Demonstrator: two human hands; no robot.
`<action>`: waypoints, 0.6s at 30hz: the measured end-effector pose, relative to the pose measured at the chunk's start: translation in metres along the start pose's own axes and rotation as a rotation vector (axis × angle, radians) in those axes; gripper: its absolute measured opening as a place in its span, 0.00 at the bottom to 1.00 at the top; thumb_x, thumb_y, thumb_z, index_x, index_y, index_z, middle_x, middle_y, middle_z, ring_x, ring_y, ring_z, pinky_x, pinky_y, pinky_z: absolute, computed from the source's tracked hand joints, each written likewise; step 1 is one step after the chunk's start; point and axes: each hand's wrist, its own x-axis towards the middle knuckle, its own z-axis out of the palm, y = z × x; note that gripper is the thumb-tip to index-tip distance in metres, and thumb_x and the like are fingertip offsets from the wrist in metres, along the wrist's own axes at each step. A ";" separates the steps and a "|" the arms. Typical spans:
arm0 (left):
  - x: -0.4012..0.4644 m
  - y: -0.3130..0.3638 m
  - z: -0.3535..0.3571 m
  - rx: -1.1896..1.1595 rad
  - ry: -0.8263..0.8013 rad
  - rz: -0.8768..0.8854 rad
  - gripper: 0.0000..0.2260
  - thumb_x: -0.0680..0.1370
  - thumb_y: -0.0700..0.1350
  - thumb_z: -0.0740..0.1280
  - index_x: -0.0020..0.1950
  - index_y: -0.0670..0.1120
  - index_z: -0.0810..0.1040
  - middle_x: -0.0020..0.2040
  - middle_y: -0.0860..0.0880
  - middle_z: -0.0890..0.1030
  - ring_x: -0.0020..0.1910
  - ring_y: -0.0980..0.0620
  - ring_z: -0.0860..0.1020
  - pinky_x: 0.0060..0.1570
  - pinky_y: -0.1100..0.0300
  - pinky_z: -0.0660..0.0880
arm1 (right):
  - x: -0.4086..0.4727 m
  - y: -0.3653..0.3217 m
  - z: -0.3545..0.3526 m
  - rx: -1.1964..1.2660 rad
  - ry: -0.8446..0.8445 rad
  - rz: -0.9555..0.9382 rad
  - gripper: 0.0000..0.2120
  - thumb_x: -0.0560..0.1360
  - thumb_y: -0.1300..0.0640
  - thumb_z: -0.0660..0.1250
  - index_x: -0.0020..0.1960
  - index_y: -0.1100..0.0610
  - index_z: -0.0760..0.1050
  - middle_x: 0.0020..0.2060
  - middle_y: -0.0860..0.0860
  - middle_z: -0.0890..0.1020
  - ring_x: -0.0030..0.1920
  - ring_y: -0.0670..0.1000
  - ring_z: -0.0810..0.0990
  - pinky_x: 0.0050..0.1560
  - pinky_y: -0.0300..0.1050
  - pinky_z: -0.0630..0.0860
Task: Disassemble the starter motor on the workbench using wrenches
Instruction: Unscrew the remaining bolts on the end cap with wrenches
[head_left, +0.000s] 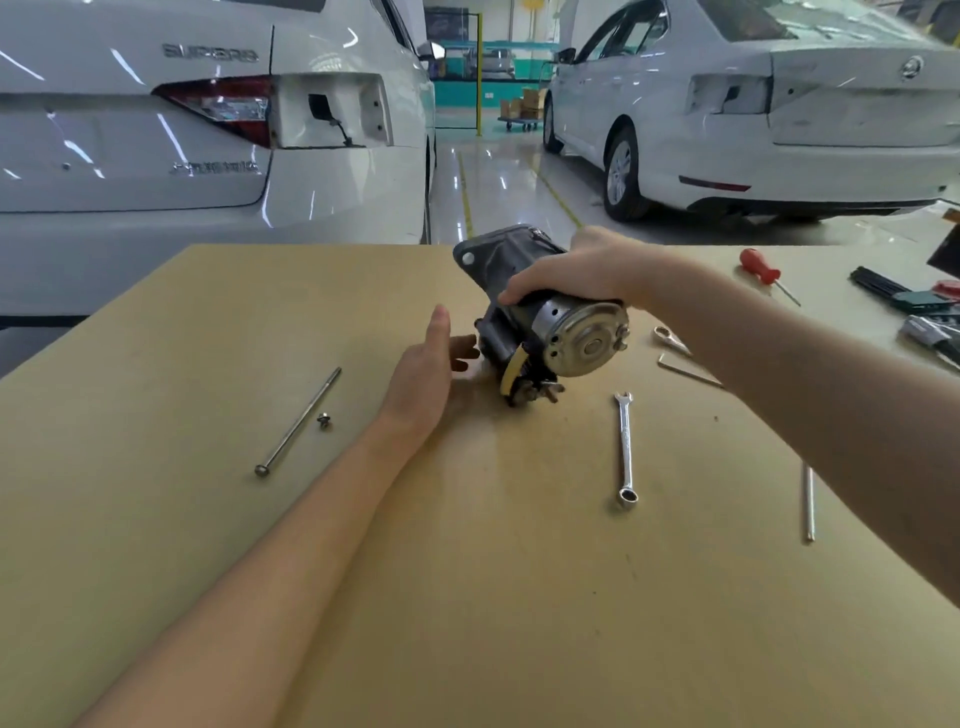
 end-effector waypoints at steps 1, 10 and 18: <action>0.000 0.001 0.001 -0.075 0.010 -0.007 0.28 0.84 0.58 0.45 0.59 0.44 0.80 0.52 0.47 0.83 0.54 0.49 0.79 0.49 0.60 0.70 | -0.002 -0.005 -0.003 -0.119 0.015 -0.033 0.26 0.59 0.33 0.73 0.41 0.53 0.70 0.33 0.52 0.80 0.24 0.48 0.80 0.21 0.33 0.69; 0.000 0.008 -0.011 -0.413 0.225 0.052 0.14 0.82 0.53 0.58 0.45 0.46 0.76 0.44 0.48 0.78 0.43 0.58 0.77 0.43 0.64 0.72 | -0.038 -0.062 0.049 -0.924 0.224 -0.351 0.18 0.69 0.41 0.69 0.47 0.53 0.68 0.38 0.49 0.72 0.40 0.49 0.74 0.29 0.40 0.59; 0.003 0.003 -0.024 -0.393 0.128 0.055 0.24 0.83 0.54 0.52 0.58 0.36 0.77 0.48 0.43 0.79 0.45 0.52 0.76 0.43 0.61 0.72 | -0.026 -0.084 0.085 -1.118 0.183 -0.263 0.12 0.75 0.52 0.64 0.55 0.57 0.77 0.48 0.52 0.81 0.47 0.57 0.83 0.26 0.38 0.57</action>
